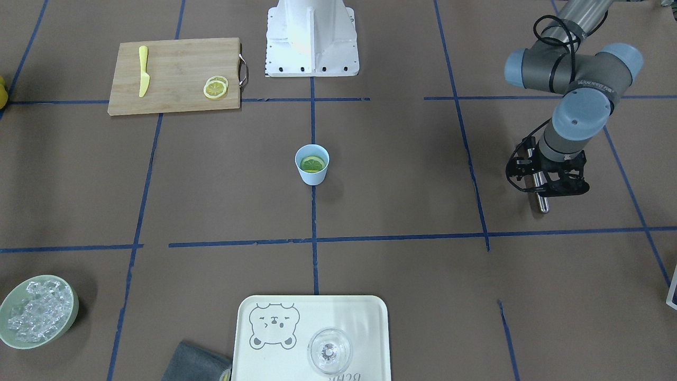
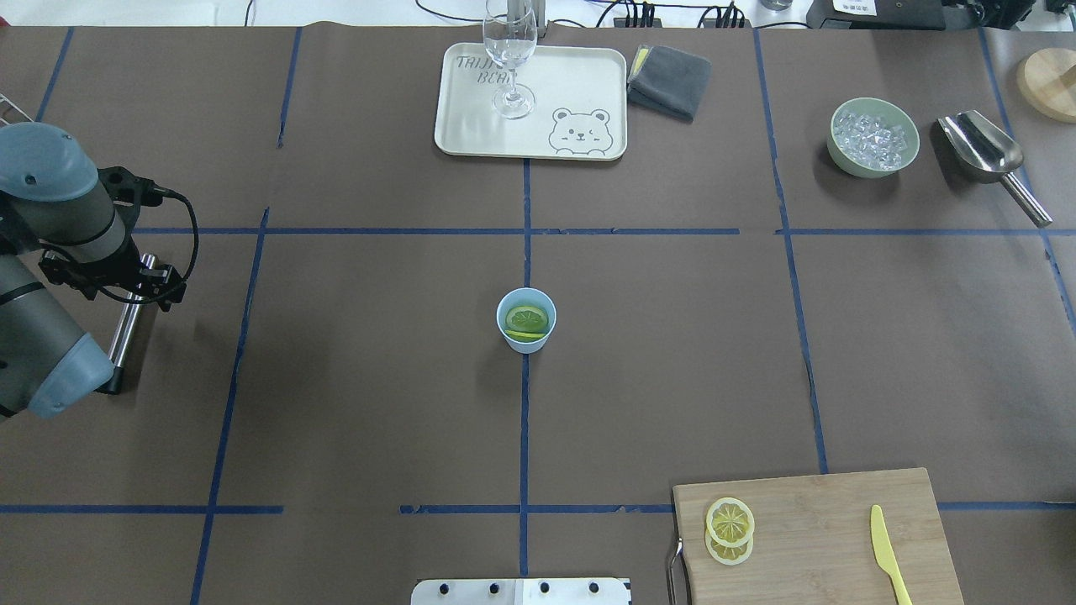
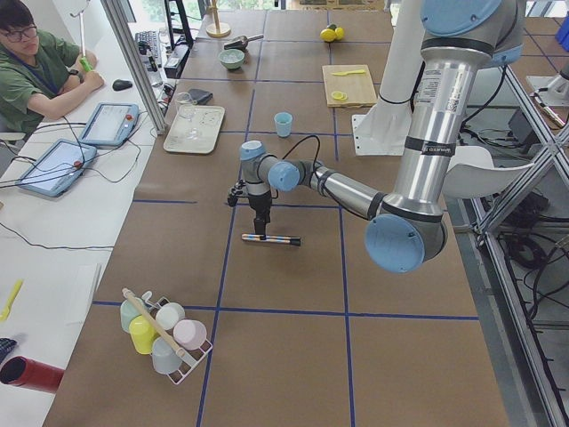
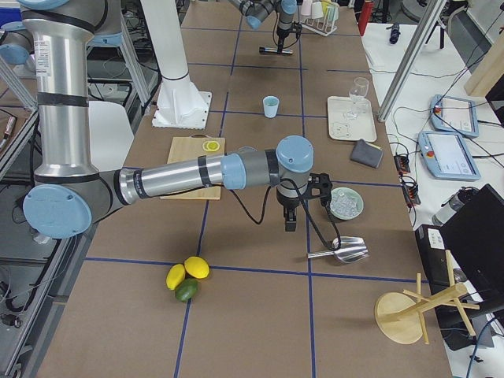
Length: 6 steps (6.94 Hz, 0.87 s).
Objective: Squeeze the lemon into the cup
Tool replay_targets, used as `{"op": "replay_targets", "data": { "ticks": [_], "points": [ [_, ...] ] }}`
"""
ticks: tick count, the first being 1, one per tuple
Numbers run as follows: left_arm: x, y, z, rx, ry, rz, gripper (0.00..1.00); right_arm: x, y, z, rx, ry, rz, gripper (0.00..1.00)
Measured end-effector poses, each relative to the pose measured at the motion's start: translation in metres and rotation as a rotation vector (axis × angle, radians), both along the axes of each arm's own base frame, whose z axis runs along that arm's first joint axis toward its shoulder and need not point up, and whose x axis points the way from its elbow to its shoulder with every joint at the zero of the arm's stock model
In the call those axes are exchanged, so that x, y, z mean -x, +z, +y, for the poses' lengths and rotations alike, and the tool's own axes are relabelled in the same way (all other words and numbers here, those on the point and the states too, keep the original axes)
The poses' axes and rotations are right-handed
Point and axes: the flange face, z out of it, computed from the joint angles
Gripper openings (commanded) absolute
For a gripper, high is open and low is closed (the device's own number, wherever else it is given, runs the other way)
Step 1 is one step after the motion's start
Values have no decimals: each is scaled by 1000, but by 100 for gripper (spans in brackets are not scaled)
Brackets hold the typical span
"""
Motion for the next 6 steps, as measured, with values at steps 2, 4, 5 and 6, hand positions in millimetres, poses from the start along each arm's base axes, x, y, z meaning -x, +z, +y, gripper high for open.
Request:
{"op": "replay_targets", "data": {
  "ticks": [2, 4, 5, 6],
  "points": [
    [48, -44, -38, -54, -98, 48, 100, 0, -1, 0, -1, 0, -1, 100],
    [130, -89, -82, -131, -135, 43, 100, 0, 1, 3, 3, 0, -3, 100],
    [178, -99, -97, -182, -110, 28, 100, 0, 2, 6, 6, 0, -3, 100],
    [223, -97, -104, -221, -72, 29, 100, 0, 2, 10, 7, 0, -4, 100]
  ]
}}
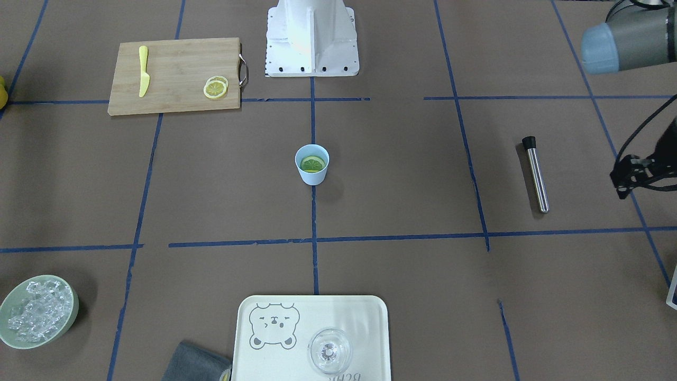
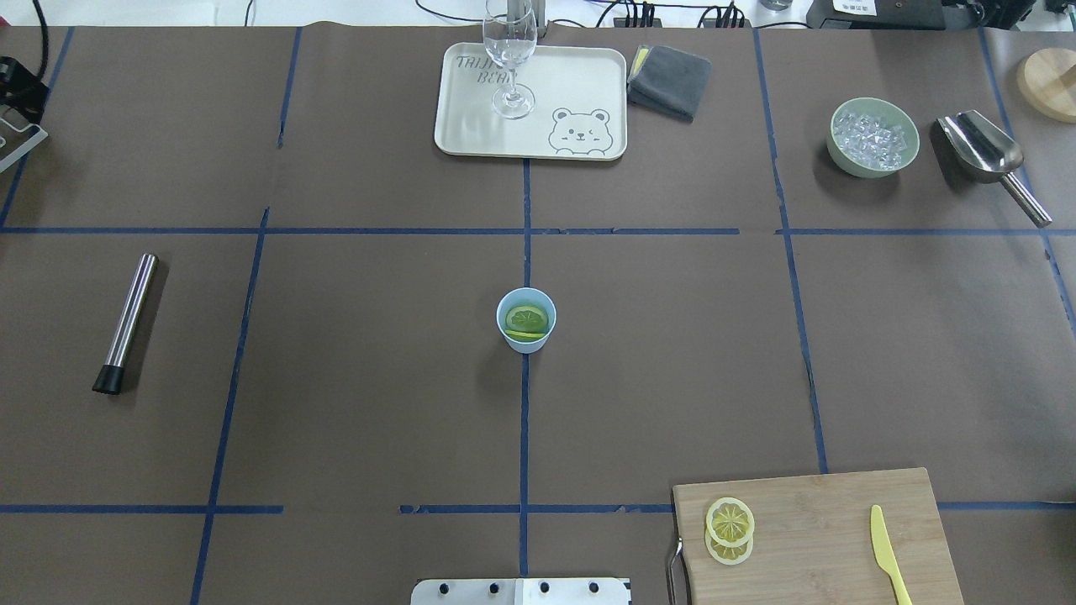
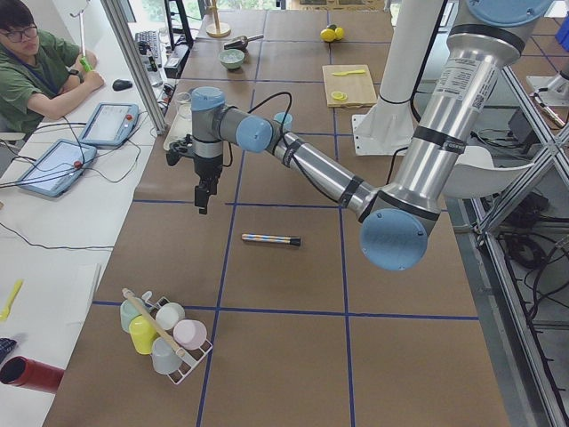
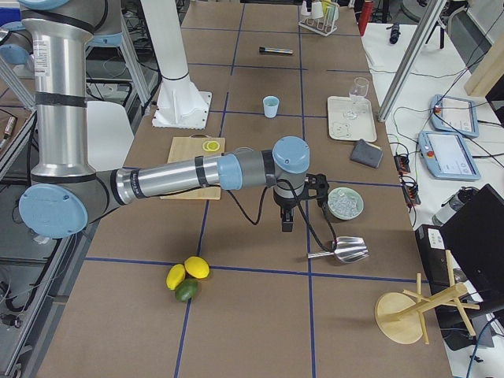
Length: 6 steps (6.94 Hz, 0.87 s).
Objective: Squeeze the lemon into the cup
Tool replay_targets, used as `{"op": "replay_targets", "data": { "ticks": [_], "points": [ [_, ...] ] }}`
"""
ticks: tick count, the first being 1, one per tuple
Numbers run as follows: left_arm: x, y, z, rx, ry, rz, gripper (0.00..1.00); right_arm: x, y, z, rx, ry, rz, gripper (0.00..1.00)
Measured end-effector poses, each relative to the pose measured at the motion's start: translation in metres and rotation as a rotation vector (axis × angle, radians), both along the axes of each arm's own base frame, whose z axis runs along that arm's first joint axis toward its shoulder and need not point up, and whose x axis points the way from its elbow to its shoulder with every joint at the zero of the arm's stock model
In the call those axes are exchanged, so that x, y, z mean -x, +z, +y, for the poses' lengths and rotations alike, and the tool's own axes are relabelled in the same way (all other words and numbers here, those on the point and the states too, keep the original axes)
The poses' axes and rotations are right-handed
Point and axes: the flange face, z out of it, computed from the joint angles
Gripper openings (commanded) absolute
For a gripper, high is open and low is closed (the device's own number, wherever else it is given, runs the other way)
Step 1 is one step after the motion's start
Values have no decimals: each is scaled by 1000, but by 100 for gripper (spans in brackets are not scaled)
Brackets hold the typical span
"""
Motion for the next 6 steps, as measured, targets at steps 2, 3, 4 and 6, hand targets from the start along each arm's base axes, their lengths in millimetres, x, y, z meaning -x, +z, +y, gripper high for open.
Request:
{"op": "replay_targets", "data": {
  "ticks": [2, 3, 4, 6],
  "points": [
    [67, 40, 11, -14, 76, 29, 100, 0, 1, 5, 2, 0, -1, 100],
    [96, 74, 22, 2, 102, 36, 100, 0, 1, 7, 3, -1, -3, 100],
    [124, 112, 30, 32, 121, 48, 100, 0, 0, 10, 2, -1, -5, 100],
    [158, 178, 44, 90, 149, 79, 100, 0, 0, 13, 3, -1, -6, 100]
  ]
}}
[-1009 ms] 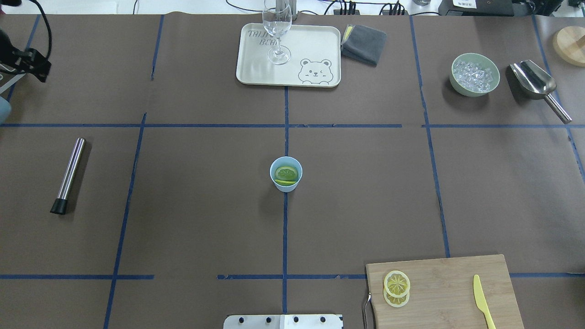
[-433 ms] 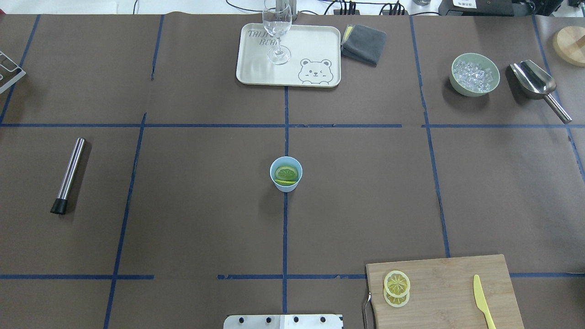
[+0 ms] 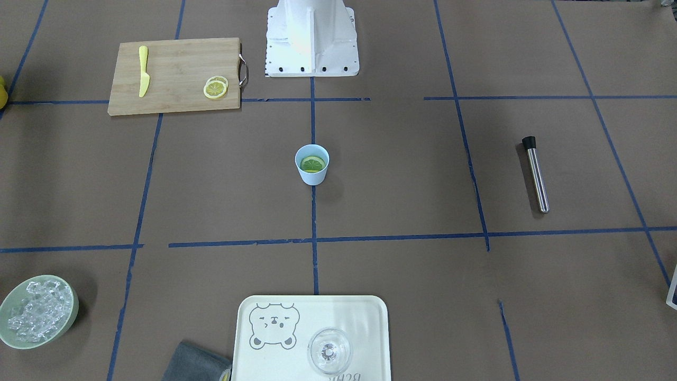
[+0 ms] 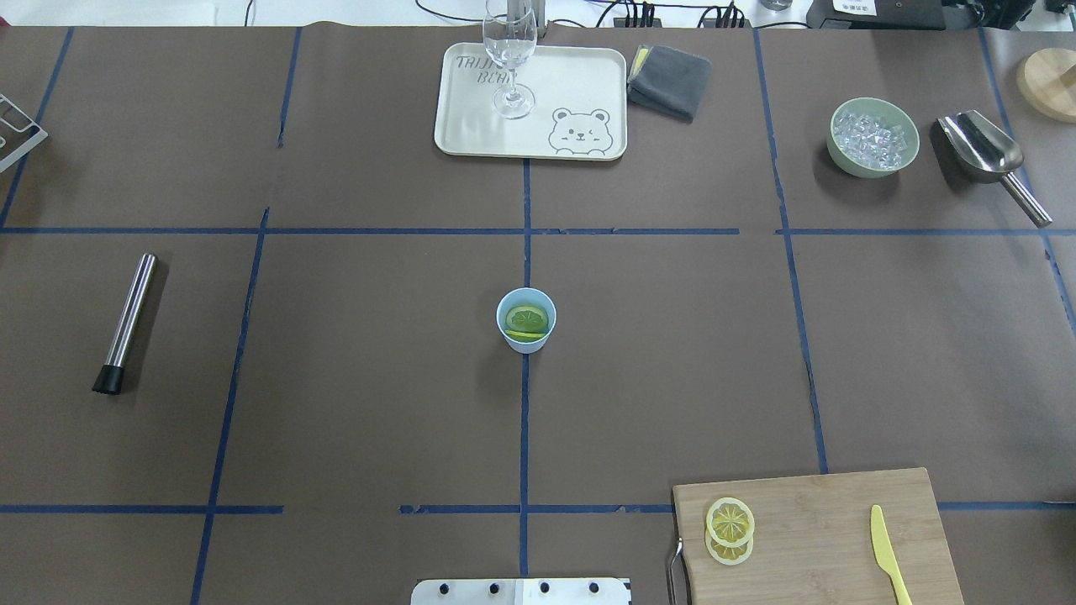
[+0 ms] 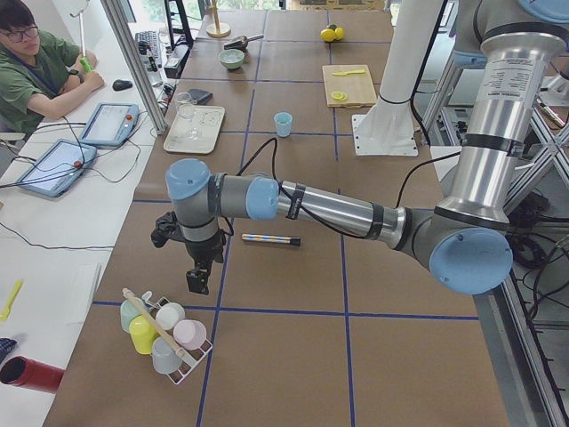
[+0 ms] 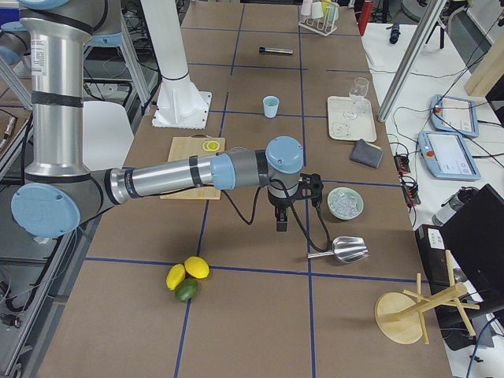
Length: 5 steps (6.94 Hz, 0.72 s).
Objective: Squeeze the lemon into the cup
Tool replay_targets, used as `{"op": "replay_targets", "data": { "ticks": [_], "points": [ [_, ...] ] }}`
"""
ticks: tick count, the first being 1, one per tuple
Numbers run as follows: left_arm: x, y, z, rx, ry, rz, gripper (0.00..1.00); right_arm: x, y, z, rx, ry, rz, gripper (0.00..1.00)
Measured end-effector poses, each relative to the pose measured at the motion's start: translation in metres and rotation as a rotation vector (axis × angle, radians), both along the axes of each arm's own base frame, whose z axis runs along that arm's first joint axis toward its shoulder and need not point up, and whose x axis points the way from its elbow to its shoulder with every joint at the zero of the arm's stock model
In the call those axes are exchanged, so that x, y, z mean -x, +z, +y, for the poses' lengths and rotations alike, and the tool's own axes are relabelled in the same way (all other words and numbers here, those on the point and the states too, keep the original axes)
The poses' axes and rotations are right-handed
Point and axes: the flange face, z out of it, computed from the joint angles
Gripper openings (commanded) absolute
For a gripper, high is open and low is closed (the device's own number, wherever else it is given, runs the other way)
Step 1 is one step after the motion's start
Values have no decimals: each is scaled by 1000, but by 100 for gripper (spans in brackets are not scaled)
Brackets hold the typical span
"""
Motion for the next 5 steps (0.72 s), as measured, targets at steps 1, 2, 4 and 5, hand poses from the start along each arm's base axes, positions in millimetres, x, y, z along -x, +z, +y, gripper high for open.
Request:
{"op": "replay_targets", "data": {
  "ticks": [1, 2, 4, 5],
  "points": [
    [6, 19, 4, 24, 2, 6, 100, 0, 0, 0, 1, 0, 0, 100],
    [9, 32, 9, 45, 0, 9, 100, 0, 0, 1, 1, 0, 0, 100],
    [7, 44, 19, 73, -9, 45, 100, 0, 1, 1, 2, 0, -2, 100],
    [6, 43, 20, 77, -12, 60, 100, 0, 1, 2, 3, 0, -2, 100]
  ]
}}
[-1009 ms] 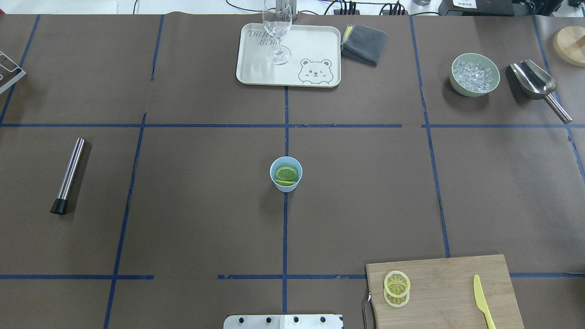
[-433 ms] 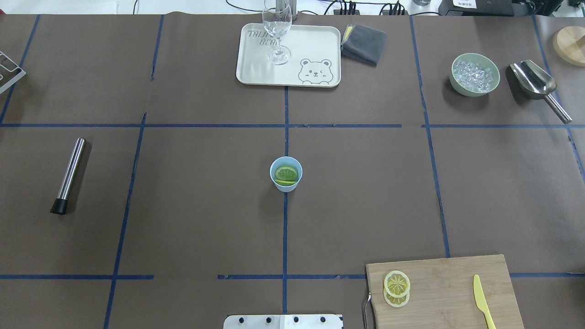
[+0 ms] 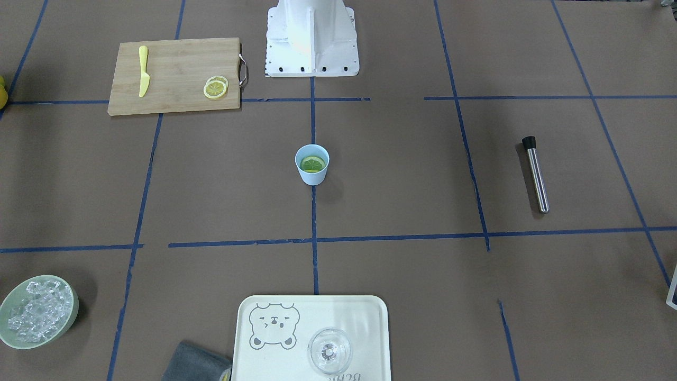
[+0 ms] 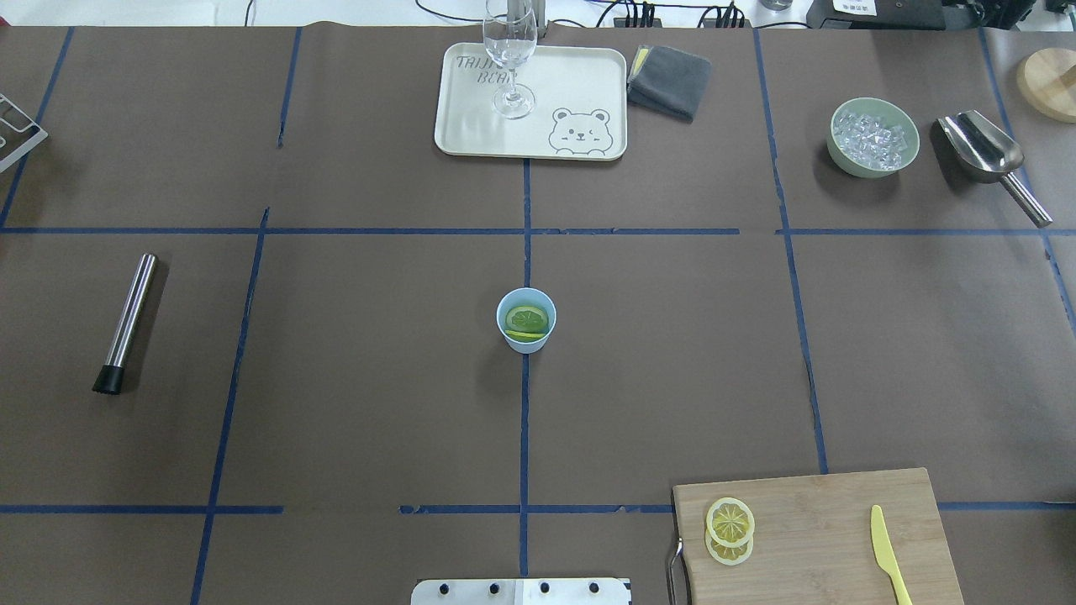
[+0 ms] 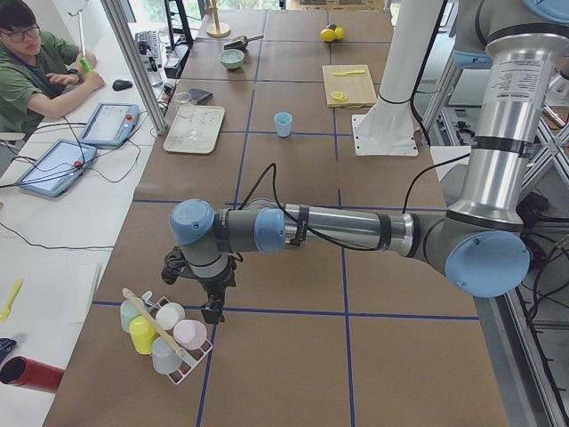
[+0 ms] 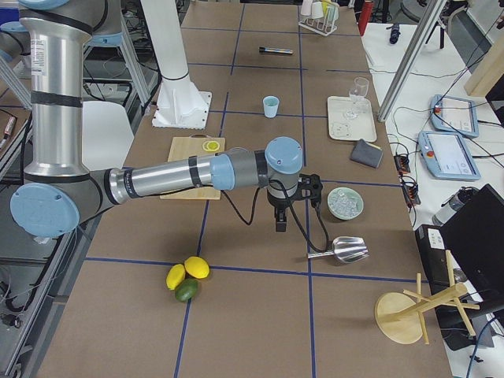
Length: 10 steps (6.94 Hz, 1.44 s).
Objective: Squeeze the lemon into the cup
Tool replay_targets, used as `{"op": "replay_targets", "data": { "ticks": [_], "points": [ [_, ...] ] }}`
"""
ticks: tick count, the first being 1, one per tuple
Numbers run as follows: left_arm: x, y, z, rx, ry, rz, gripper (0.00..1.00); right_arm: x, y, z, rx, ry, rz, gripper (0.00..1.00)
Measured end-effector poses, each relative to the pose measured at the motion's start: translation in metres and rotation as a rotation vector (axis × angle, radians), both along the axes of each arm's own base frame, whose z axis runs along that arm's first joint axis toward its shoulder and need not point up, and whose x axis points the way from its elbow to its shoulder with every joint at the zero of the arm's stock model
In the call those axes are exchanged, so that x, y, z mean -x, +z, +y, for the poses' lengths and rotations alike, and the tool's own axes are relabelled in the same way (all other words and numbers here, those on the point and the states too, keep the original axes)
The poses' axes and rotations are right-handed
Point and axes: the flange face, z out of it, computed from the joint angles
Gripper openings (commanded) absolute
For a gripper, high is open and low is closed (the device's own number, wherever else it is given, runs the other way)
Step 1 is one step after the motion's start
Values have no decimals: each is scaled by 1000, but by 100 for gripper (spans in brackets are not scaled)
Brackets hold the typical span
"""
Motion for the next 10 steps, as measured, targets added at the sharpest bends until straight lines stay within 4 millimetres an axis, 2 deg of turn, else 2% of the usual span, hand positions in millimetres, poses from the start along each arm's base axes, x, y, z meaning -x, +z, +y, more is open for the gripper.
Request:
{"op": "replay_targets", "data": {
  "ticks": [10],
  "points": [
    [-4, 0, 6, 35, -42, 40, 100, 0, -3, 1, -1, 2, -4, 100]
  ]
}}
